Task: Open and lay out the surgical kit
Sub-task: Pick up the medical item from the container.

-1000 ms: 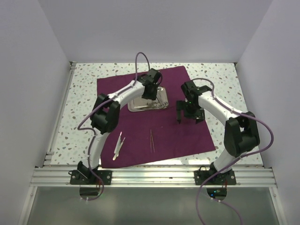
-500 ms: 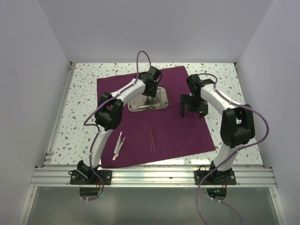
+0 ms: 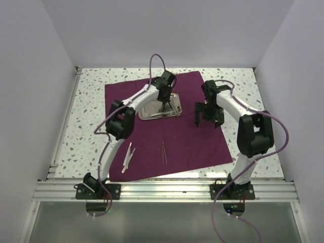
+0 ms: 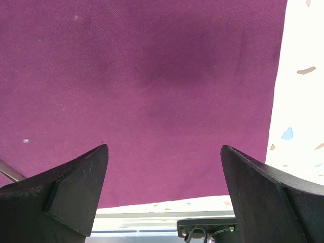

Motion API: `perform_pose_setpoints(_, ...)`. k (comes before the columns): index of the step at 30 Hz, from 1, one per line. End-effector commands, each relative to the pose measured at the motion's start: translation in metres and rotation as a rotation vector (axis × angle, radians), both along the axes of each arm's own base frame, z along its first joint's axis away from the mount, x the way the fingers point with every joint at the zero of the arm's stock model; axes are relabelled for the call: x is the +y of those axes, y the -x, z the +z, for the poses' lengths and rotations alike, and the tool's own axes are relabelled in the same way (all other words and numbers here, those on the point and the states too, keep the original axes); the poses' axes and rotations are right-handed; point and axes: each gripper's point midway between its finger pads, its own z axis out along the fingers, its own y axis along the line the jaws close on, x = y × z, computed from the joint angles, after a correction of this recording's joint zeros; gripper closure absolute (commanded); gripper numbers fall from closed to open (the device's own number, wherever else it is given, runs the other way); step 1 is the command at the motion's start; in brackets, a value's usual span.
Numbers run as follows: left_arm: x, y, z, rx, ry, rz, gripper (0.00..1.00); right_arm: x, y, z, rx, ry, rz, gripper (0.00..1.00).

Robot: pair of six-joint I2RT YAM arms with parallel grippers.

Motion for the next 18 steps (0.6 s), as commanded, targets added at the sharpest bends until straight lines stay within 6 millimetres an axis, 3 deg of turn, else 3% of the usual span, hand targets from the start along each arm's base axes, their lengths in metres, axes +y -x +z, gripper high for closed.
perform_pose_setpoints(1, 0.007, -0.006, -0.009, 0.006, -0.021, 0.02, 1.0, 0.004, -0.004, 0.011, -0.027, -0.036, 0.015, 0.04)
perform_pose_setpoints(4, 0.013, -0.019, 0.028, -0.097, -0.012, 0.067, 1.0, 0.004, -0.001, 0.011, -0.029, -0.043, 0.013, 0.04)
perform_pose_setpoints(7, 0.019, -0.027, 0.08, -0.21, 0.028, 0.124, 1.0, 0.006, 0.001, 0.012, -0.033, -0.058, 0.009, 0.04)
perform_pose_setpoints(8, 0.021, -0.026, 0.106, -0.251, 0.049, 0.14, 1.0, 0.006, 0.001, 0.012, -0.034, -0.059, 0.004, 0.04)
perform_pose_setpoints(10, 0.027, -0.027, 0.133, -0.309, 0.073, 0.184, 1.0, 0.009, 0.004, 0.013, -0.04, -0.081, 0.005, 0.04)
perform_pose_setpoints(11, 0.035, -0.023, 0.157, -0.354, 0.082, 0.213, 1.0, 0.011, 0.004, 0.016, -0.047, -0.09, 0.003, 0.04)
perform_pose_setpoints(14, 0.05, -0.006, 0.194, -0.409, 0.122, 0.256, 1.0, 0.012, 0.007, 0.023, -0.057, -0.104, 0.001, 0.04)
perform_pose_setpoints(16, 0.055, 0.007, 0.208, -0.419, 0.16, 0.269, 1.0, 0.014, 0.009, 0.03, -0.077, -0.124, 0.001, 0.04)
perform_pose_setpoints(18, 0.057, 0.024, 0.2, -0.353, 0.162, 0.269, 1.0, 0.017, 0.011, 0.033, -0.088, -0.147, -0.007, 0.04)
